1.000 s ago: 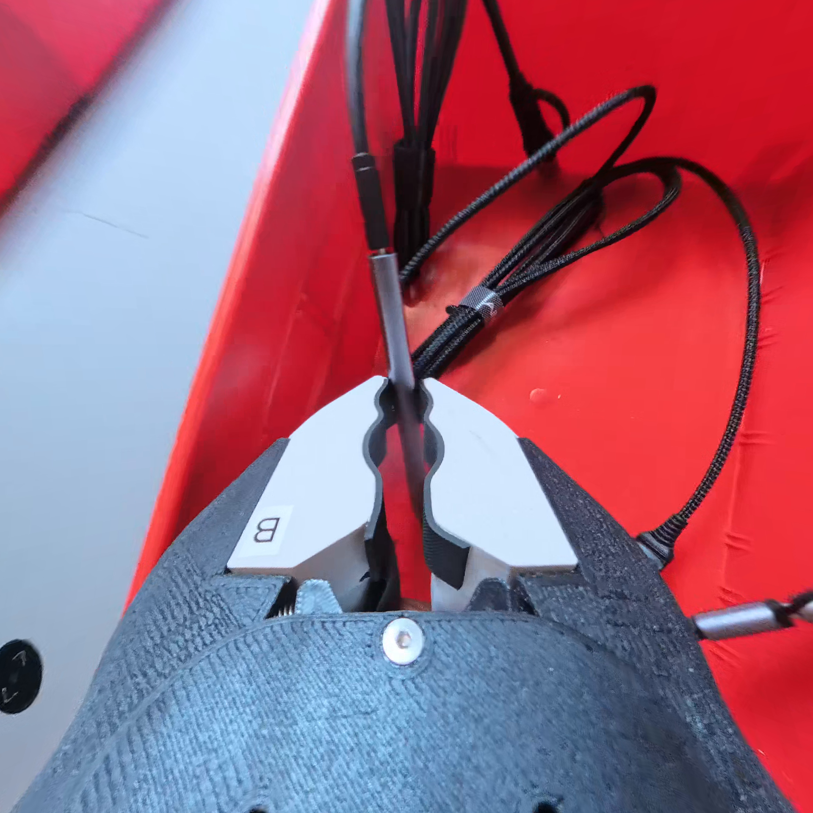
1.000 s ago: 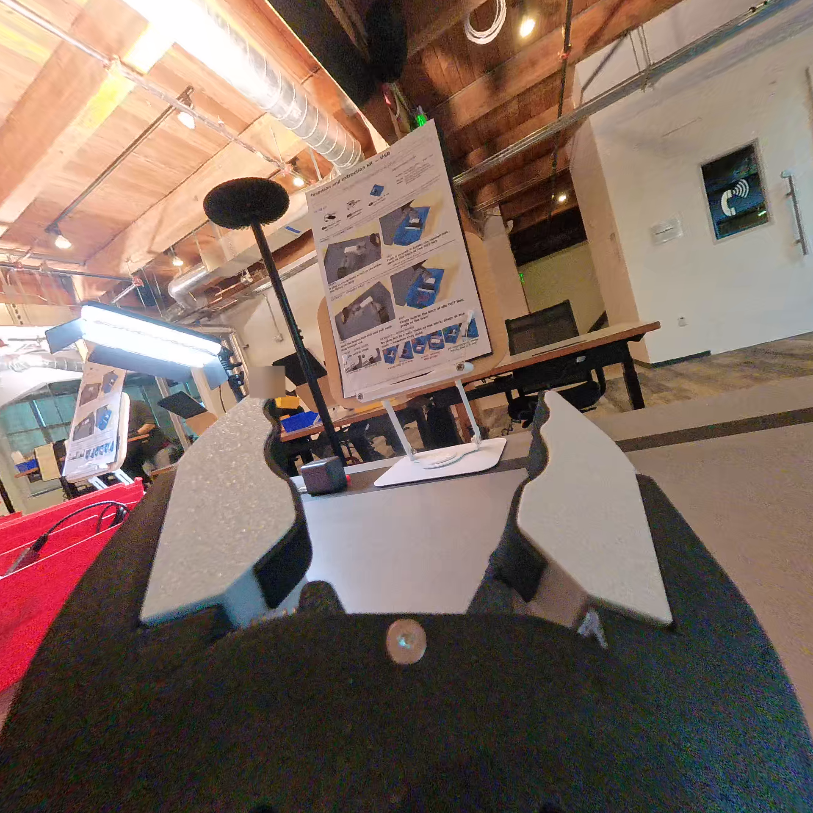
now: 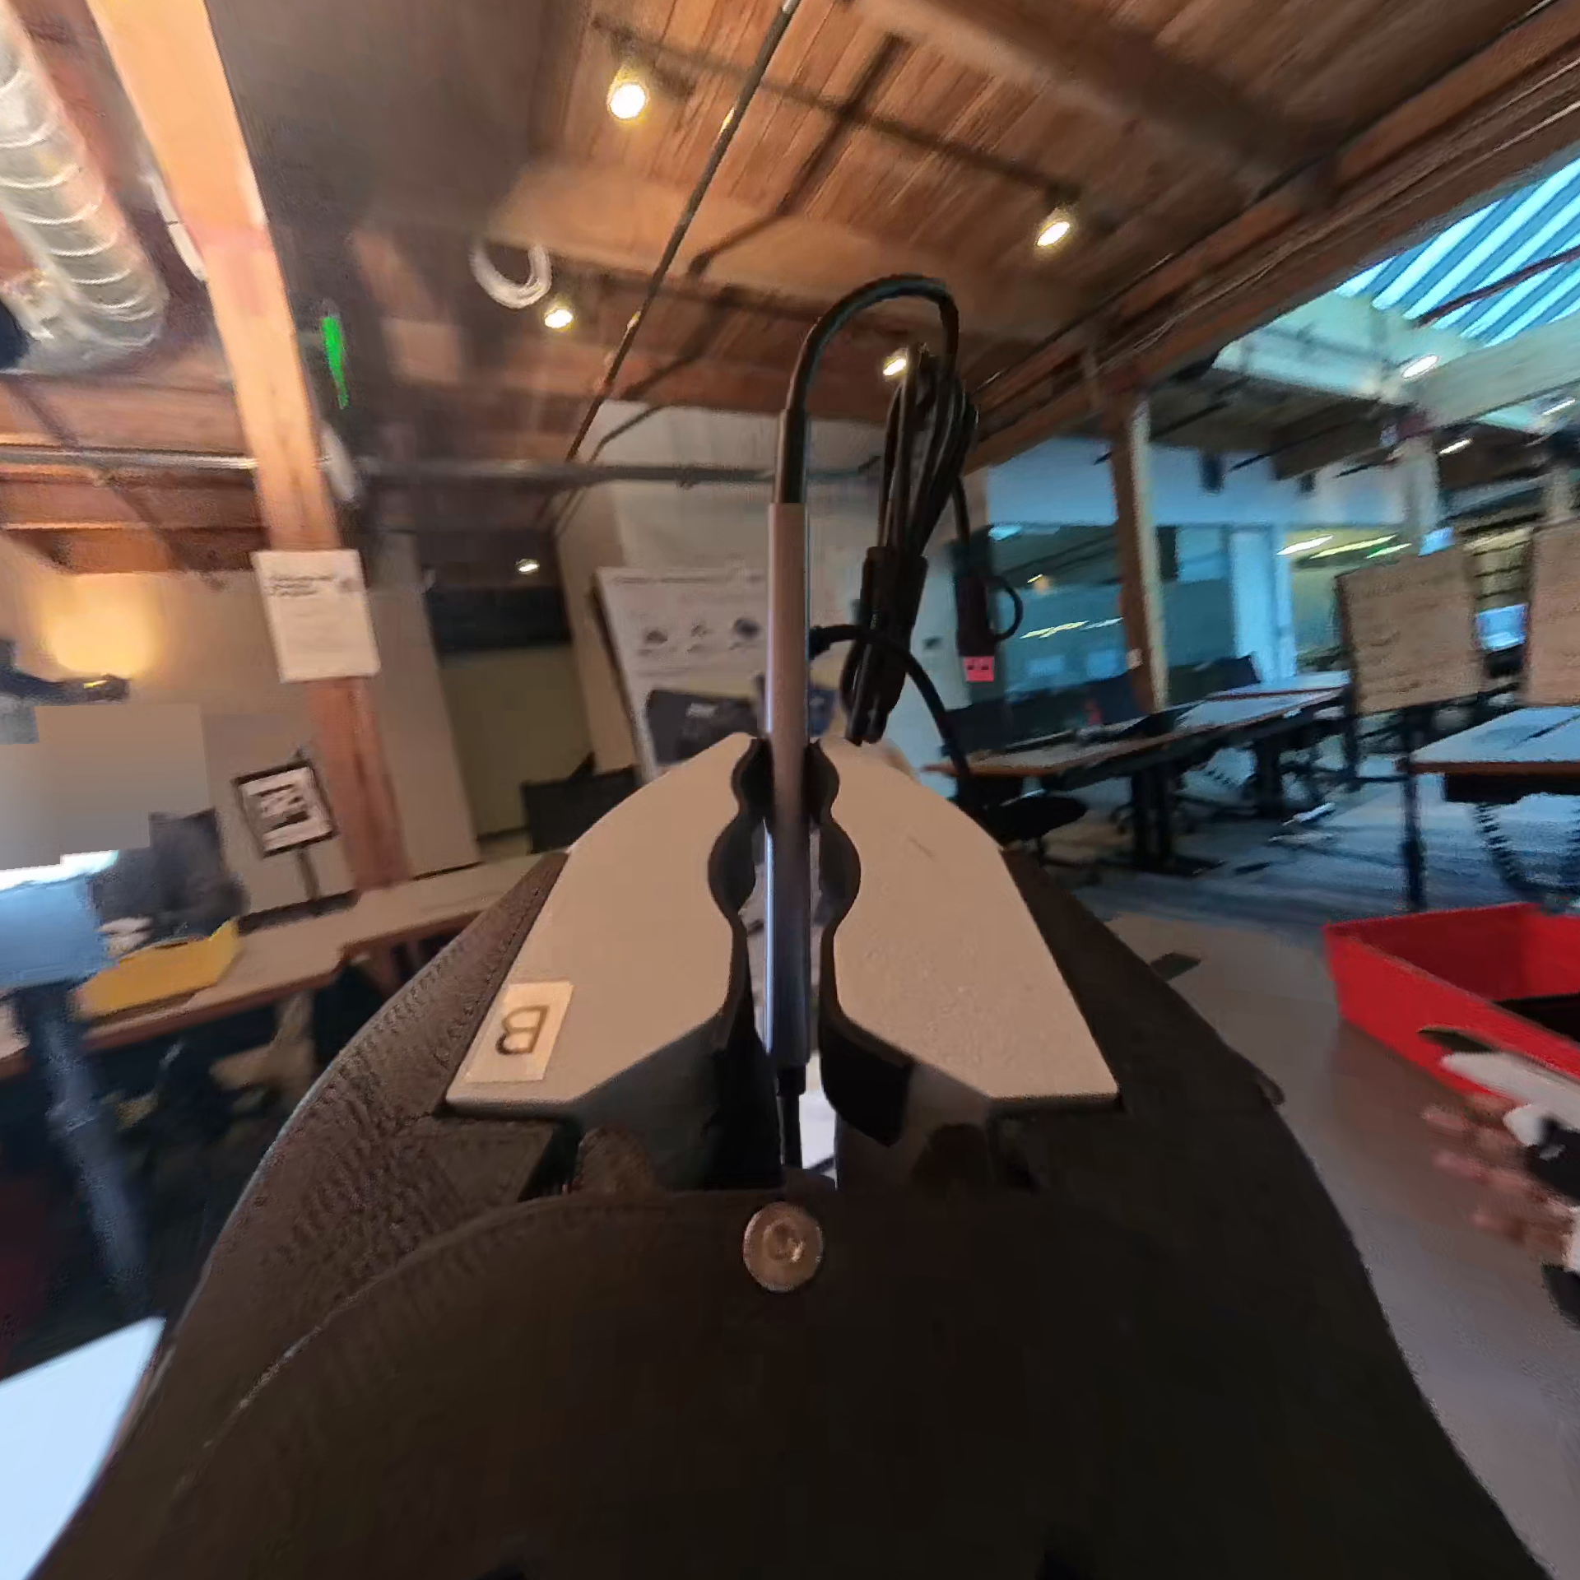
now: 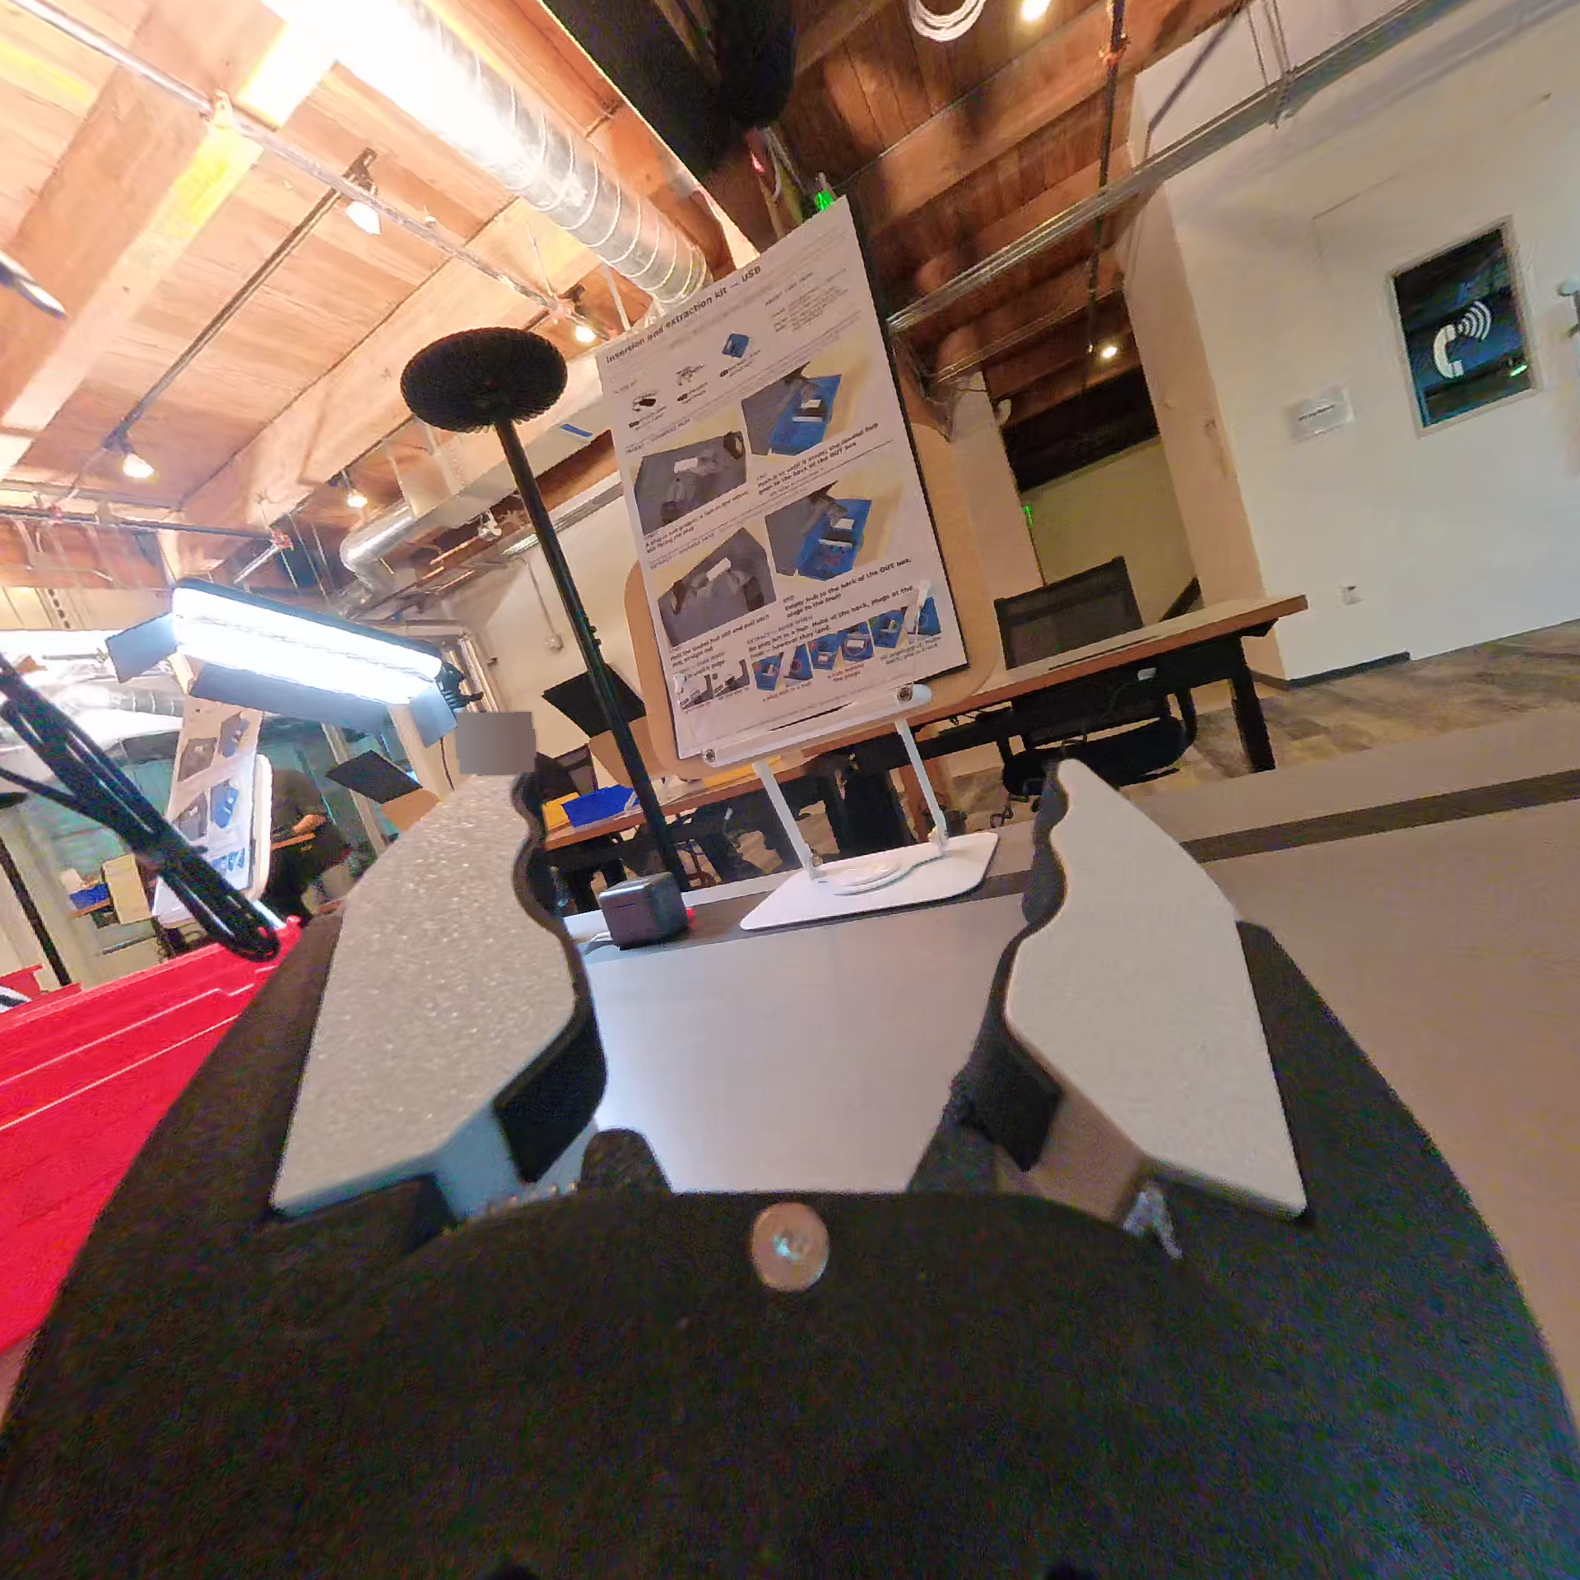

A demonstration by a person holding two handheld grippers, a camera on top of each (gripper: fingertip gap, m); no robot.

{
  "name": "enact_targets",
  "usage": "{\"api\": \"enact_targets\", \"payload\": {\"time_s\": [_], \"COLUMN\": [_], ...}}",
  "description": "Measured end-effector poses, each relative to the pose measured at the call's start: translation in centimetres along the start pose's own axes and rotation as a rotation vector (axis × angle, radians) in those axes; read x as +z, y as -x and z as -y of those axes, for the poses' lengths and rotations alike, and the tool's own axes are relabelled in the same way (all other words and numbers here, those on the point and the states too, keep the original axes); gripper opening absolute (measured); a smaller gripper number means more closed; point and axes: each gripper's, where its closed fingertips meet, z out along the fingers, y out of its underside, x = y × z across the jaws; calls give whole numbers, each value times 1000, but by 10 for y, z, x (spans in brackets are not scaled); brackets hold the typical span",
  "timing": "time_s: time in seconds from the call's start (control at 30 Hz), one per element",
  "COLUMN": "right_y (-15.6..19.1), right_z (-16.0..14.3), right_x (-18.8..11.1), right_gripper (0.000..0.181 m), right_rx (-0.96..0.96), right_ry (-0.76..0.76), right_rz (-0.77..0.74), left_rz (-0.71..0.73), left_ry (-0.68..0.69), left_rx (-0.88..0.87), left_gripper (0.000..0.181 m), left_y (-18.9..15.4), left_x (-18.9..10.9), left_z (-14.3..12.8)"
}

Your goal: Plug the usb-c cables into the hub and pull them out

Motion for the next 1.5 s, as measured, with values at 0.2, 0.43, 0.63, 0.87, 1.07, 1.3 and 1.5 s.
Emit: {"api": "enact_targets", "payload": {"time_s": [0.2,0.43,0.63,0.87,1.07,1.3,1.5], "right_y": [8,38,44,102,178,232,170], "right_z": [0,10,3,18,93,-26,-108], "right_x": [-1,-10,-10,-22,-39,-39,-29], "right_gripper": [90,70,60,50,27,30,36], "right_rx": [28,44,16,-270,-422,-453,-898], "right_ry": [11,-38,9,-43,-207,388,458], "right_rz": [63,244,274,470,575,719,626], "left_rz": [-168,-269,-332,-309,-282,-334,-402], "left_ry": [-54,35,195,346,423,345,369], "left_rx": [-141,-424,-754,-876,-922,-902,-1001], "left_gripper": [9,9,9,9,9,9,9], "left_y": [-60,-137,-173,-197,-215,-221,-233], "left_x": [27,25,15,-3,-23,-27,-36], "left_z": [9,-86,-182,-250,-280,-266,-266]}}
